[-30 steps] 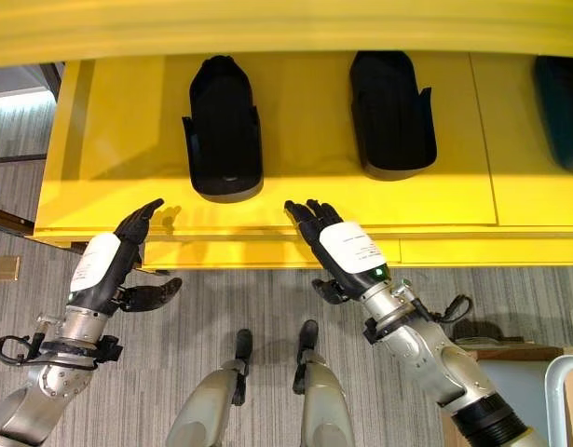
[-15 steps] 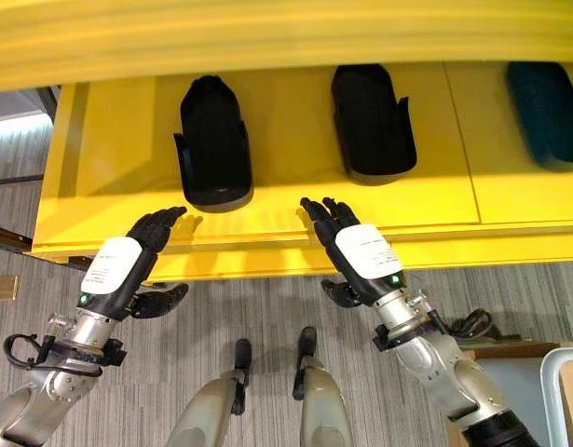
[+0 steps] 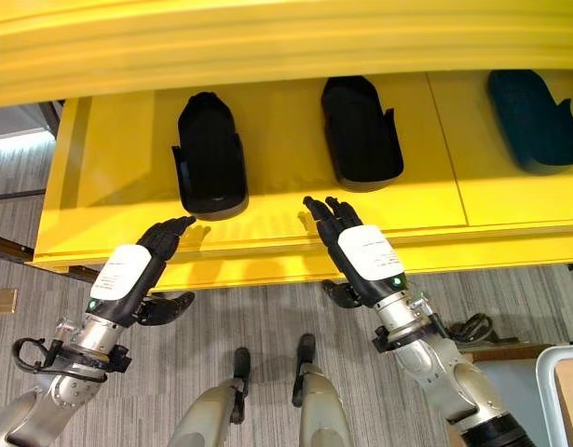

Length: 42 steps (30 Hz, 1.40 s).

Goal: Move parts from the plastic box to the shelf.

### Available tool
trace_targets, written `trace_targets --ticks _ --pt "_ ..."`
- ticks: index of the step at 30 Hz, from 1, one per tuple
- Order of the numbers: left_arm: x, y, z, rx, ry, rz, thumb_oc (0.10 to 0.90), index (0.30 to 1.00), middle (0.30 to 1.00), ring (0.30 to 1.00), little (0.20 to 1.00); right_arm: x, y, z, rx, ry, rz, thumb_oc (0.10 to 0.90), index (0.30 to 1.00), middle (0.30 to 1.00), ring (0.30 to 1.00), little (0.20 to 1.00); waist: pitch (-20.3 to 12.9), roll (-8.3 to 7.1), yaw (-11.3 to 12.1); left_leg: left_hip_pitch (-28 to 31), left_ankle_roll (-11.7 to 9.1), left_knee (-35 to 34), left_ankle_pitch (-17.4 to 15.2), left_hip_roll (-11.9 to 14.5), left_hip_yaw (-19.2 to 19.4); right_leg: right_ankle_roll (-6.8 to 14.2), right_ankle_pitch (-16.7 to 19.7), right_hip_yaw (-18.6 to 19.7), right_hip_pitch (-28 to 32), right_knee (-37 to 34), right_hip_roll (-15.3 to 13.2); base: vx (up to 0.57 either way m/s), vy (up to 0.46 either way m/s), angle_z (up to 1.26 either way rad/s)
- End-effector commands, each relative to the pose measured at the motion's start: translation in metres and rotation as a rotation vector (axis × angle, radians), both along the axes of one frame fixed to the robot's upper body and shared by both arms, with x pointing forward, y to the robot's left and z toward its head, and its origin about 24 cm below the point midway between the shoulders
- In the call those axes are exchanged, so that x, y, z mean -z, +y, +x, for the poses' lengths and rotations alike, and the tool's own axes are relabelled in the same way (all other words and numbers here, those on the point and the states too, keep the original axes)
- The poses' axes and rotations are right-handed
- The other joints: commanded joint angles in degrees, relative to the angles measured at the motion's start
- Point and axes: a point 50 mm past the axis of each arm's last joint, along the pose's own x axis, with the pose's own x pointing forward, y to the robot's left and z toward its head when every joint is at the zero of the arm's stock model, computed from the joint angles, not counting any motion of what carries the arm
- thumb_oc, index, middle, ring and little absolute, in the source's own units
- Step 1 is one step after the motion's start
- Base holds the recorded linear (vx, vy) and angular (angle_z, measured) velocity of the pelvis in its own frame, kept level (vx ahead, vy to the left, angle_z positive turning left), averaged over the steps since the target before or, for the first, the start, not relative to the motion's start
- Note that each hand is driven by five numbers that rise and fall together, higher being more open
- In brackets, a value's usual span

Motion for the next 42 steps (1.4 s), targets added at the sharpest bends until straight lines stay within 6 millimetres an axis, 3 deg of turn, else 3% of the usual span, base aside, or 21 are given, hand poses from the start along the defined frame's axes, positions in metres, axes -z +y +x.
trace_targets --ticks 1,21,42 --pt "-0.018 -0.015 -0.007 0.114 -0.09 -0.06 0.9 1.0 1.0 1.0 1.0 -0.032 0.017 -0.008 -0.096 -0.198 0.094 0.9 1.0 1.0 1.0 1.0 -5.6 -1.28 0.2 0.0 -3.2 -1.5 1.6 5.4 -0.9 5.4 -4.5 1.9 3.0 1.5 -2.8 -0.01 -0.035 -0.06" --pt "-0.013 -0.027 -0.001 0.154 -0.061 -0.125 0.9 1.0 1.0 1.0 1.0 -0.034 0.014 -0.009 -0.066 -0.235 0.105 0.9 1.0 1.0 1.0 1.0 -5.3 -0.91 -0.8 0.5 -3.9 -3.3 2.7 7.2 -0.3 4.8 -4.3 2.1 2.7 0.6 -1.2 0.0 -0.014 -0.01" --pt "-0.002 -0.03 0.013 0.115 -0.046 -0.166 0.9 1.0 1.0 1.0 1.0 -0.028 0.01 -0.009 -0.024 -0.239 0.124 0.9 1.0 1.0 1.0 1.0 -5.1 -2.45 -1.5 0.2 -4.2 -3.2 2.7 7.8 0.4 4.7 -3.8 2.7 2.1 -0.1 -0.7 0.0 -0.002 -0.02"
